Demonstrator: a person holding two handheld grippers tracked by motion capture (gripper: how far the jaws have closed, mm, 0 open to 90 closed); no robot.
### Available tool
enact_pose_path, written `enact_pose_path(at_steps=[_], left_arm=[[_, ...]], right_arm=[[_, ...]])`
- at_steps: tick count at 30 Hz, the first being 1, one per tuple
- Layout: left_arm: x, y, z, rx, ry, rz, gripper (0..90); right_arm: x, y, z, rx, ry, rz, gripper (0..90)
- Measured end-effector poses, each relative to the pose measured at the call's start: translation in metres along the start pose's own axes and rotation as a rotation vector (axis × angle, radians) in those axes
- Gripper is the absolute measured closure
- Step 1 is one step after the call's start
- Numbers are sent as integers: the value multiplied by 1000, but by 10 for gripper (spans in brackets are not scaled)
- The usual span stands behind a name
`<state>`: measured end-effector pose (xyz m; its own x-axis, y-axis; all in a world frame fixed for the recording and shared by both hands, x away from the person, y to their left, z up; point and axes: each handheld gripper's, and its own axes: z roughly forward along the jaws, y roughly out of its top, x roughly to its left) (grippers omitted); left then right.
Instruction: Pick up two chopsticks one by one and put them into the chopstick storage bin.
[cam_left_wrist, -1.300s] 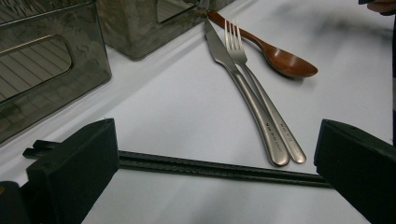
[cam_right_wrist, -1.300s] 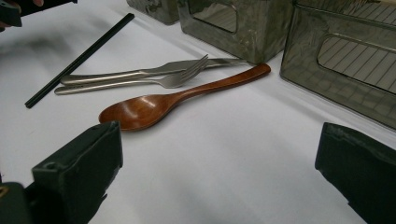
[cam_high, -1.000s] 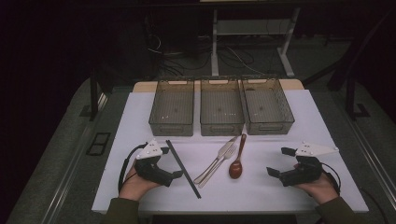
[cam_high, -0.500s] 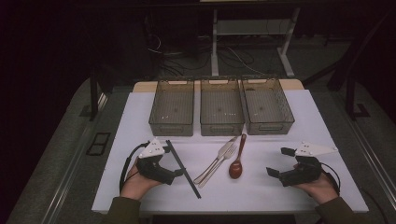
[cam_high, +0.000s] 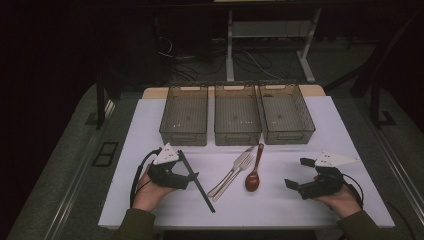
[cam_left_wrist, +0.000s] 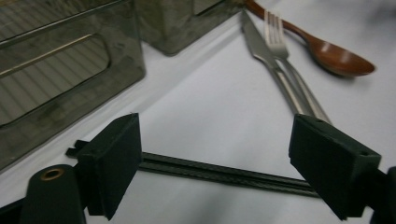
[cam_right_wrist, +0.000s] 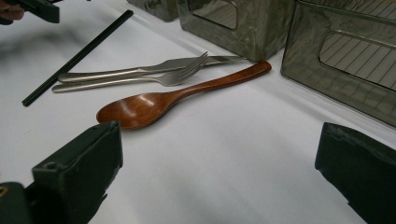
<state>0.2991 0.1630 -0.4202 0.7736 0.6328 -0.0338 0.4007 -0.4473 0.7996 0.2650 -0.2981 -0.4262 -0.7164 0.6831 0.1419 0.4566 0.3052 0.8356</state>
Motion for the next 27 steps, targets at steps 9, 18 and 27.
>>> enact_pose_path(at_steps=[9, 18, 27], left_arm=[[10, 10, 9, 20, 72, -20, 186], [25, 24, 15, 19, 123, -61, 242], [32, 12, 25, 78, 174, -135, 332]], right_arm=[[1, 0, 0, -1, -8, -1, 2], [0, 1, 2, 1, -4, 5, 2], [1, 1, 3, 8, 4, -4, 3]])
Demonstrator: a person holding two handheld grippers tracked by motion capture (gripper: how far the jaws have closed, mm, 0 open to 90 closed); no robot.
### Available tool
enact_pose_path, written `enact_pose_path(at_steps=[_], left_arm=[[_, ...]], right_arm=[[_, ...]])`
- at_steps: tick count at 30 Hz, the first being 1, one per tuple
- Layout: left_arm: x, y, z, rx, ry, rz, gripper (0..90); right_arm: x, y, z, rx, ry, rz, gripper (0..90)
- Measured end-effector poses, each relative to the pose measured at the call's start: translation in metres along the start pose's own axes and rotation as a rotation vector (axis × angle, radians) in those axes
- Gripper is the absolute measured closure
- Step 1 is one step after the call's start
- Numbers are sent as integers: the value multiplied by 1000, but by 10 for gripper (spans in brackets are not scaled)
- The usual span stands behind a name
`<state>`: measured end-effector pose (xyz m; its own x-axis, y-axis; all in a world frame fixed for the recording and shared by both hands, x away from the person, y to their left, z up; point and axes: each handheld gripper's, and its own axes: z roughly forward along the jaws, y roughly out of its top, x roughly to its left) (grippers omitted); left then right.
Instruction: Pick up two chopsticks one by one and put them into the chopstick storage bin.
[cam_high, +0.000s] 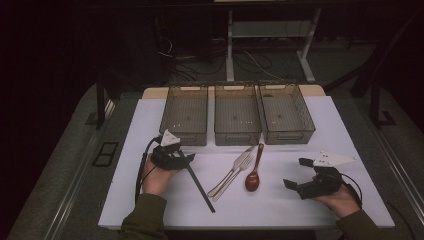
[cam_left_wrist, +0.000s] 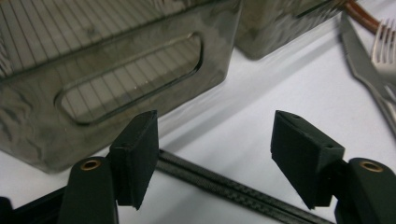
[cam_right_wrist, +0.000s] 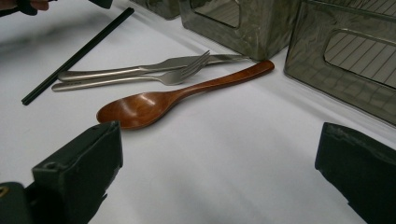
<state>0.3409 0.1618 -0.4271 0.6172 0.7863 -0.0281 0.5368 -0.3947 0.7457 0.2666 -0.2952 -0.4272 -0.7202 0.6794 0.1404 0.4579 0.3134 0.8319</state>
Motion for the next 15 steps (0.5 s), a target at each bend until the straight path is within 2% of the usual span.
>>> enact_pose_path(at_steps=[5, 8, 10, 15], left_arm=[[5, -3, 3, 42, 32, -33, 374], [8, -4, 4, 50, 26, -61, 406], [8, -4, 5, 55, 32, -62, 413], [9, -4, 8, 69, 52, -94, 435]], right_arm=[[-1, 0, 0, 1, -4, 1, 3], [-1, 0, 1, 6, -6, -3, 3], [-1, 0, 0, 7, -7, -4, 3], [-1, 0, 0, 6, -11, -2, 3]])
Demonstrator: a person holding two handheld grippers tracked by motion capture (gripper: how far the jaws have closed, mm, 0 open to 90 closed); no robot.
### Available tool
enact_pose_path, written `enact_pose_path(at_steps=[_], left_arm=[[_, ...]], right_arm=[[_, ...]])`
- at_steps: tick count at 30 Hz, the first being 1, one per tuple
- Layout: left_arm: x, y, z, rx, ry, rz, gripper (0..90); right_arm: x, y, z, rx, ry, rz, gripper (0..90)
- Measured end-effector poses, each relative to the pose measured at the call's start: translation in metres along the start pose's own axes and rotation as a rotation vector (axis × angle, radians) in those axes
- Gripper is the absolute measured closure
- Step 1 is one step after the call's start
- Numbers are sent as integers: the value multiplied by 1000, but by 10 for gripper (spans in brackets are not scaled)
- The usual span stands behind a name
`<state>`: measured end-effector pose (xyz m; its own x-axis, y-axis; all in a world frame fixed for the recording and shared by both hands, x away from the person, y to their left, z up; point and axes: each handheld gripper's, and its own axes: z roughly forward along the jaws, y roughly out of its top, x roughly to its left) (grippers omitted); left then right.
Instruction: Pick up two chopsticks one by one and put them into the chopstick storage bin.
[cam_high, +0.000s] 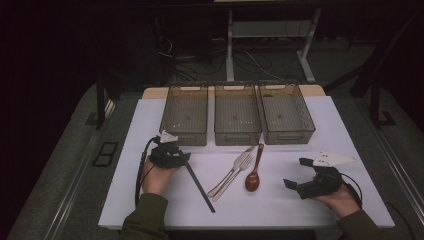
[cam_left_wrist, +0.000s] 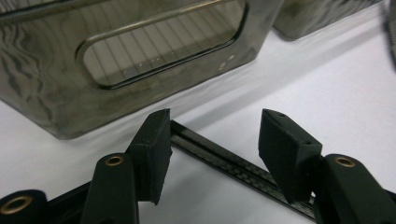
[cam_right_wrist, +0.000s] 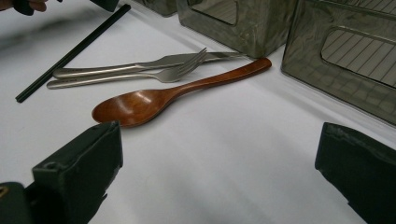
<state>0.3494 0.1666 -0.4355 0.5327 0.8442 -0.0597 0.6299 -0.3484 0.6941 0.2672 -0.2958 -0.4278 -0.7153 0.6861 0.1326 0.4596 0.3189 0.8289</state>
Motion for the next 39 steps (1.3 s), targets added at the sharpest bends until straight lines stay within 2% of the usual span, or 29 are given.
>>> enact_pose_path(at_steps=[9, 28, 32, 39], left_arm=[[-1, 0, 6, 27, 15, -19, 460], [-7, 1, 12, 61, 49, 11, 482], [-6, 1, 11, 60, 52, 7, 520], [-5, 1, 11, 63, 60, 24, 574]], right_arm=[[-1, 0, 0, -1, -4, 1, 3], [-1, 0, 0, 1, -14, 4, 3], [-1, 0, 0, 1, -15, 6, 3], [-1, 0, 0, 1, -14, 7, 3]])
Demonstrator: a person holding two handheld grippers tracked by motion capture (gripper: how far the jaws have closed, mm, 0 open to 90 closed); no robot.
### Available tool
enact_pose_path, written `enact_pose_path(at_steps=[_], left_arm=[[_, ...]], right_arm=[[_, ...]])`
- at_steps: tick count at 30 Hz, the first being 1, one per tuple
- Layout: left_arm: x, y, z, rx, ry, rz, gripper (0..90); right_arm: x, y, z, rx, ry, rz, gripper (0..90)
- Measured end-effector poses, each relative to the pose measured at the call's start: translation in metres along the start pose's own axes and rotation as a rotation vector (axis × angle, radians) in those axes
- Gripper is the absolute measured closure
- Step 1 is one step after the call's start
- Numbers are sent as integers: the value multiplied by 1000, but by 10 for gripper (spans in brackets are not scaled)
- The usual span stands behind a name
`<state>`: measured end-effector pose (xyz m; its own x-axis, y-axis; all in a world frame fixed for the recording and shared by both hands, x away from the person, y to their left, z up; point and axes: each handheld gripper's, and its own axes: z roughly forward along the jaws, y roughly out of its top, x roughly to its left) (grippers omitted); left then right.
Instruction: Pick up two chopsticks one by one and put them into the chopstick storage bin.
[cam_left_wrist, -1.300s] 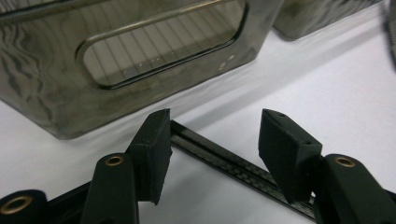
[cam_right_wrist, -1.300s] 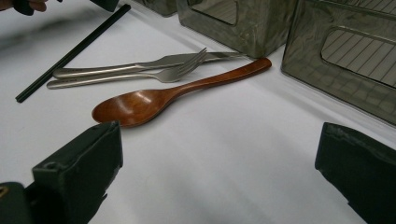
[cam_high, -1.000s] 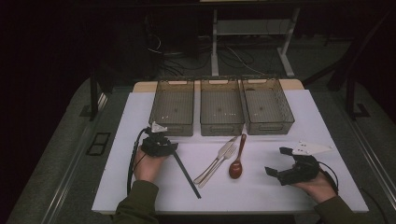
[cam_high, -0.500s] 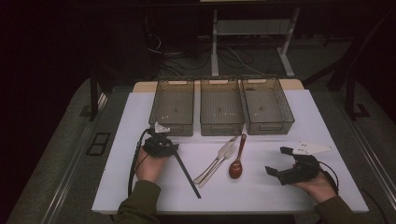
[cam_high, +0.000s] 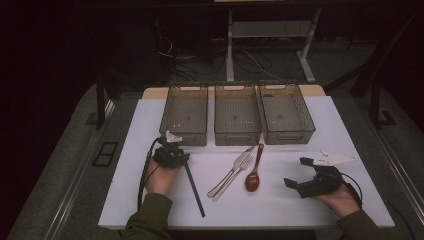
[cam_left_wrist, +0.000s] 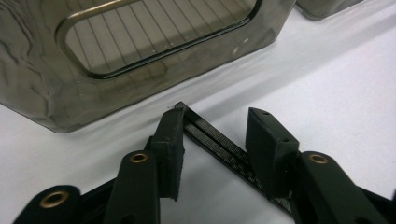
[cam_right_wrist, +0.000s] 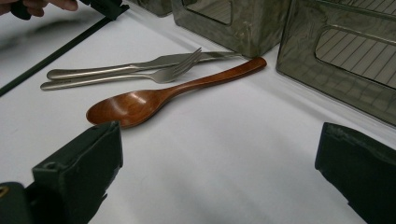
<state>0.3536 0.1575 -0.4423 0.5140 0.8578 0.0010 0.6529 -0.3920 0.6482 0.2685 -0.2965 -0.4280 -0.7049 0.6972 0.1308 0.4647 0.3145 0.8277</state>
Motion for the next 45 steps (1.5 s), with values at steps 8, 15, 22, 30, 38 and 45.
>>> enact_pose_path(at_steps=[8, 15, 22, 30, 38, 45], left_arm=[[2, 0, -1, 2, -11, 11, 609], [4, -1, -2, 4, -23, 21, 644], [6, -1, -3, 6, -43, 33, 671], [8, -2, -3, 0, -68, 47, 687], [7, -1, -3, 1, -101, 76, 705], [2, 0, 1, -15, -172, 113, 718]], right_arm=[[0, 0, 0, 0, 0, 1, 3], [0, 0, 0, -2, -1, 2, 3], [0, 0, 0, -1, -1, 5, 3], [0, 0, 0, 1, -2, 7, 3], [0, 0, 0, 2, -1, 6, 3], [0, 0, 0, 3, 1, 5, 3]])
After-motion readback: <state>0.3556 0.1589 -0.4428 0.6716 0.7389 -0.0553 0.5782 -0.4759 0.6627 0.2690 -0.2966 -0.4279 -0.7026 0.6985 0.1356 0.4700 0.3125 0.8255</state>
